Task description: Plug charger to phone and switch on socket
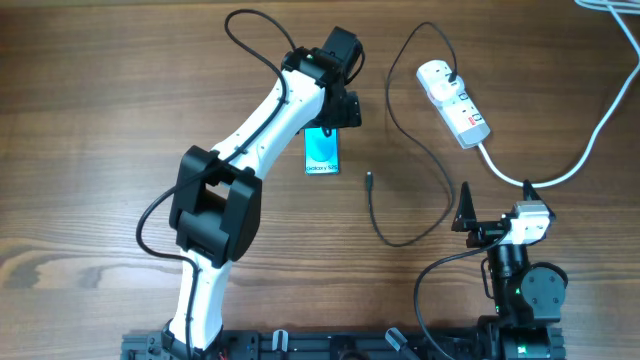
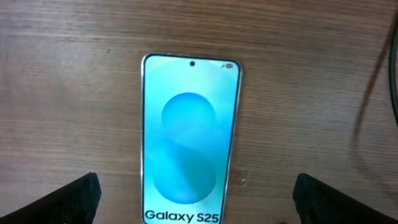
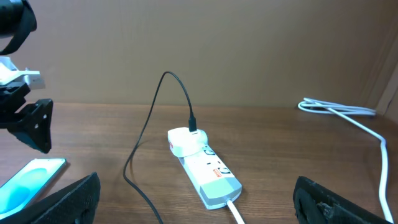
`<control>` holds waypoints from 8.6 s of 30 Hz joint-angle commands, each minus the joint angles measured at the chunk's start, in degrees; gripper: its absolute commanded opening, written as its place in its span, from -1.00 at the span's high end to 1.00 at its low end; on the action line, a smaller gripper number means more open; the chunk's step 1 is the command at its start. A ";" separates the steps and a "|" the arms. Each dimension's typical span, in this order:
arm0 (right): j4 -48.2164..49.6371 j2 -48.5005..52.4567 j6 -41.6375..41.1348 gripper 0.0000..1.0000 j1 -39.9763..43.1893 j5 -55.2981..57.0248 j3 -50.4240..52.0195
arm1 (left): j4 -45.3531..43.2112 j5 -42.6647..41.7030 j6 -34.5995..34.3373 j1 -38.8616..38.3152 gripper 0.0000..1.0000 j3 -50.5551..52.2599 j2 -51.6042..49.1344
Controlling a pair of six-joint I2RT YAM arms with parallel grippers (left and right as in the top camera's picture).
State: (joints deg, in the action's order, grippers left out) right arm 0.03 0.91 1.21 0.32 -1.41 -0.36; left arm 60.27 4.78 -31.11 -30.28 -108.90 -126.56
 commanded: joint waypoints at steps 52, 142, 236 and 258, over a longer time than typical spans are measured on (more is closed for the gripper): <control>0.15 -0.31 0.26 -0.99 0.28 0.13 0.07 | -2.40 -1.07 2.43 0.94 -1.00 2.10 -7.82; 0.15 -0.31 0.24 -0.99 0.28 0.11 0.07 | -6.01 10.23 2.16 -1.81 -0.75 10.45 -5.27; 0.15 -0.11 0.24 -0.99 0.28 0.11 0.07 | -4.48 -7.21 0.61 0.94 -0.42 10.27 4.96; 4.85 -0.11 -22.67 -0.99 0.28 -21.22 0.07 | -9.42 -78.95 -14.53 17.38 -0.39 10.27 9.33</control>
State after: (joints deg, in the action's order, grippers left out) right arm 3.11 0.95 -1.85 0.43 -4.19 -0.36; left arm 52.42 -67.46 -38.52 -14.31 -98.56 -119.87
